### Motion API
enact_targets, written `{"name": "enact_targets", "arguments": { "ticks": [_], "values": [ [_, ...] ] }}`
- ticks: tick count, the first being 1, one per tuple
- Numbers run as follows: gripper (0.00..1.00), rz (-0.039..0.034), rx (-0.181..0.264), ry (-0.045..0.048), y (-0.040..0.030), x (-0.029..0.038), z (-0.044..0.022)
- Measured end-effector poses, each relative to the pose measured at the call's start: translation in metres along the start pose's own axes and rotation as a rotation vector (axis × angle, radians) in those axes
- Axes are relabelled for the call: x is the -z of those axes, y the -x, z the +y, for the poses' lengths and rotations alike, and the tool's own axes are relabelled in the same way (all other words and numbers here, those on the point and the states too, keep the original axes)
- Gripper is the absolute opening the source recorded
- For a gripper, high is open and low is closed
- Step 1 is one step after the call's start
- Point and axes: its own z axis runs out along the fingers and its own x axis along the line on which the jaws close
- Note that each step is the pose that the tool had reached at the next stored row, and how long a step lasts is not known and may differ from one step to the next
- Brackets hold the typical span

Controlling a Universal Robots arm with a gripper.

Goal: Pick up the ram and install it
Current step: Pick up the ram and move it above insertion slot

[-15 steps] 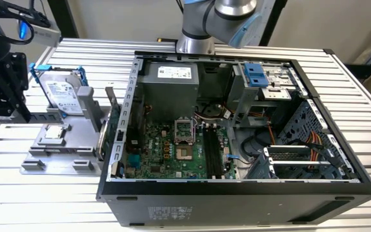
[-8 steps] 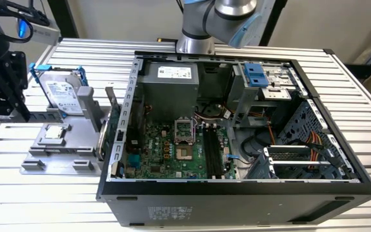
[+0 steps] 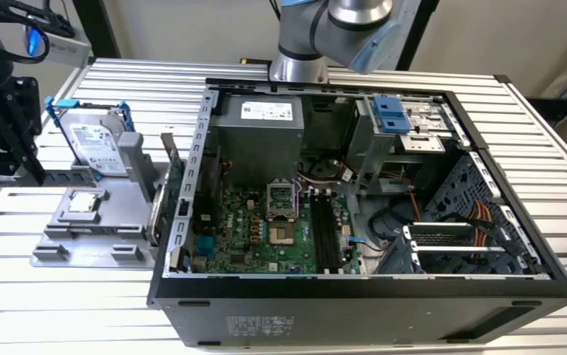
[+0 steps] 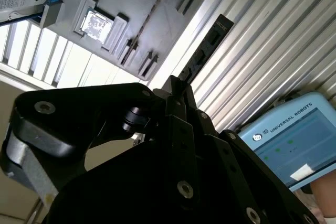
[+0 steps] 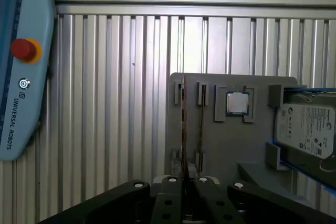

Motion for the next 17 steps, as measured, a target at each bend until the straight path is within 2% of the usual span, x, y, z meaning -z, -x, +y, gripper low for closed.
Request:
{"name": "enact_targets", "arguments": {
  "ticks": [10, 17],
  "values": [
    [0.00, 0.0001, 0.000, 0.0001, 0.0000, 0.0016, 0.0001],
    [0.00, 0.0001, 0.000, 0.0000, -0.0001, 0.0052, 0.0002]
  ]
}}
